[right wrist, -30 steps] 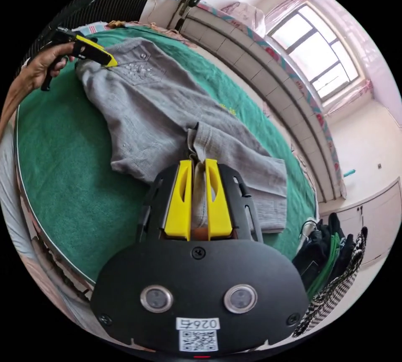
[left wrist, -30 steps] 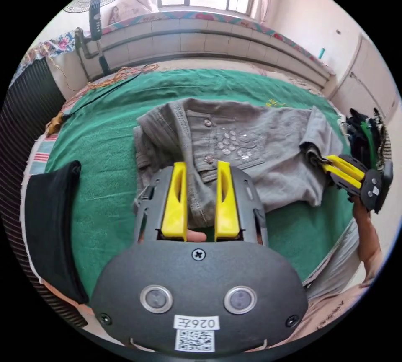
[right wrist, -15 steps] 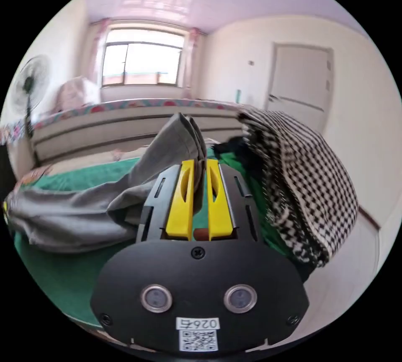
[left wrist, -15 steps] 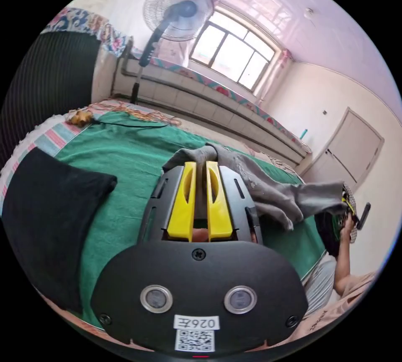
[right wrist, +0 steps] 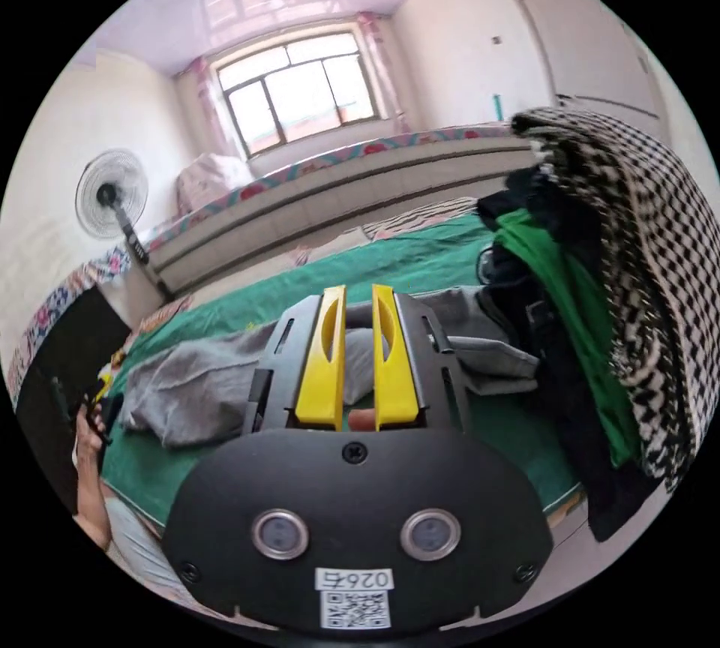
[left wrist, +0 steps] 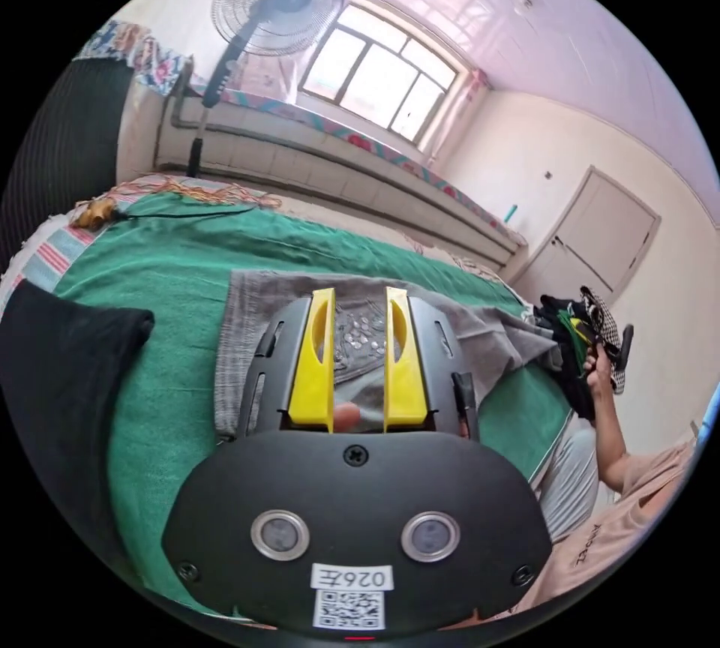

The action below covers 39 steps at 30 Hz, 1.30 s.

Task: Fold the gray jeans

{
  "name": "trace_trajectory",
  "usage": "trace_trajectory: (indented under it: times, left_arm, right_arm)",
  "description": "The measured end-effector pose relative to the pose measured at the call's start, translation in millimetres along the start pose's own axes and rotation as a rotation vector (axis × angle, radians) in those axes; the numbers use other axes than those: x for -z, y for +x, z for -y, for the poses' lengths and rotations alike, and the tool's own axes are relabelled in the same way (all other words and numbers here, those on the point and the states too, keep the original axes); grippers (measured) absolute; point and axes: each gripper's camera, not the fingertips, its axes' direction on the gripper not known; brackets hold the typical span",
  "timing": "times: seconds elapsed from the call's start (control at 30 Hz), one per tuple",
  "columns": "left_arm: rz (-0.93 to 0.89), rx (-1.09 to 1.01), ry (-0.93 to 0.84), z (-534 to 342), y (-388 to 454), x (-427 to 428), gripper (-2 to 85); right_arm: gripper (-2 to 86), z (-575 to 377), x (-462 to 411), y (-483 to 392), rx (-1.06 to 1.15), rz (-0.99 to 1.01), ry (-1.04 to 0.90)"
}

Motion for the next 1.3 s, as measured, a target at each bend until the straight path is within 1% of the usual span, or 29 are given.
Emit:
trace_trajectory:
  times: [0.1,0.23,0.27,0.33,0.4,0.43,0.47,0.5,0.53,0.6,0.67,0.7,0.73,0.77,0.83,0.93,1.03,1.13,1.2,1.23,1.3]
  left_arm:
    - [-0.042,-0.025,-0.114,2.5,12.9,-45.6,12.3]
    - [-0.020,-0.071,-0.267,2.0,31.4,-101.9,14.8]
    - [-0.012,-0.081,-0.314,-0.1,37.3,-116.8,16.7]
    - [0.035,-0.103,-0.329,-4.0,47.8,-129.3,18.2]
    - [0.085,-0.134,-0.341,-2.9,59.1,-133.1,18.5]
    - [0.105,-0.148,-0.352,-1.5,64.5,-134.8,18.5]
    - [0.119,-0.160,-0.357,-1.1,68.2,-136.0,18.5]
    - [0.123,-0.161,-0.358,-0.9,69.3,-136.3,18.4]
    - [0.127,-0.162,-0.363,-0.1,70.9,-136.9,18.3]
    - [0.142,-0.165,-0.370,1.4,72.8,-137.1,17.5]
    - [0.177,-0.184,-0.380,2.3,76.5,-136.6,14.8]
    - [0.179,-0.193,-0.383,2.4,77.8,-136.2,13.8]
    - [0.161,-0.209,-0.386,2.7,80.5,-134.4,11.3]
    - [0.180,-0.197,-0.378,3.3,81.3,-130.5,8.3]
    - [0.178,-0.197,-0.361,6.2,82.9,-120.8,5.8]
    - [0.116,-0.171,-0.297,17.0,82.6,-92.2,3.0]
    - [0.012,-0.131,-0.226,23.9,77.9,-63.2,1.6]
    - [-0.098,-0.117,-0.206,26.5,75.2,-45.8,0.9]
    - [-0.156,-0.143,-0.225,29.1,77.6,-38.2,0.8]
    - [-0.185,-0.178,-0.248,31.0,82.0,-32.9,0.7]
    - [-0.191,-0.243,-0.281,31.6,93.3,-22.8,0.6]
  right_arm:
    - [4.4,1.5,-15.1,-32.9,0.110,0.052,-0.095]
    - [5.2,2.4,-35.0,-58.6,0.188,0.042,-0.200]
    - [5.7,1.7,-41.9,-64.4,0.203,0.037,-0.238]
    - [6.2,-1.8,-53.1,-70.3,0.202,0.058,-0.306]
    - [6.7,-10.6,-73.0,-76.5,0.198,0.129,-0.433]
    - [6.8,-13.3,-78.7,-78.0,0.198,0.143,-0.472]
    - [6.8,-20.1,-90.5,-81.4,0.201,0.159,-0.555]
    - [6.5,-28.4,-102.1,-86.3,0.215,0.152,-0.634]
    - [6.2,-32.7,-107.1,-89.4,0.223,0.129,-0.661]
    - [5.6,-36.9,-94.9,-112.2,0.357,0.006,-0.625]
    - [3.7,-42.8,-86.8,-130.9,0.477,-0.044,-0.614]
    - [1.2,-48.2,-80.4,-140.7,0.548,-0.045,-0.604]
    - [-0.1,-50.6,-77.6,-144.8,0.572,-0.053,-0.601]
    - [-0.7,-54.3,-71.7,-151.4,0.607,-0.094,-0.586]
    - [-1.3,-59.8,-63.5,-161.6,0.688,-0.158,-0.573]
    - [-1.5,-61.9,-45.5,-168.5,0.764,-0.221,-0.542]
    - [-1.6,-43.6,-17.5,-159.5,0.726,-0.213,-0.491]
    - [-1.5,-7.9,15.4,-132.2,0.561,-0.098,-0.482]
    - [-1.5,20.1,44.0,-96.6,0.406,0.073,-0.460]
    - [-1.5,26.2,51.0,-86.4,0.370,0.124,-0.453]
    - [-1.4,45.8,77.7,-44.5,0.266,0.354,-0.411]
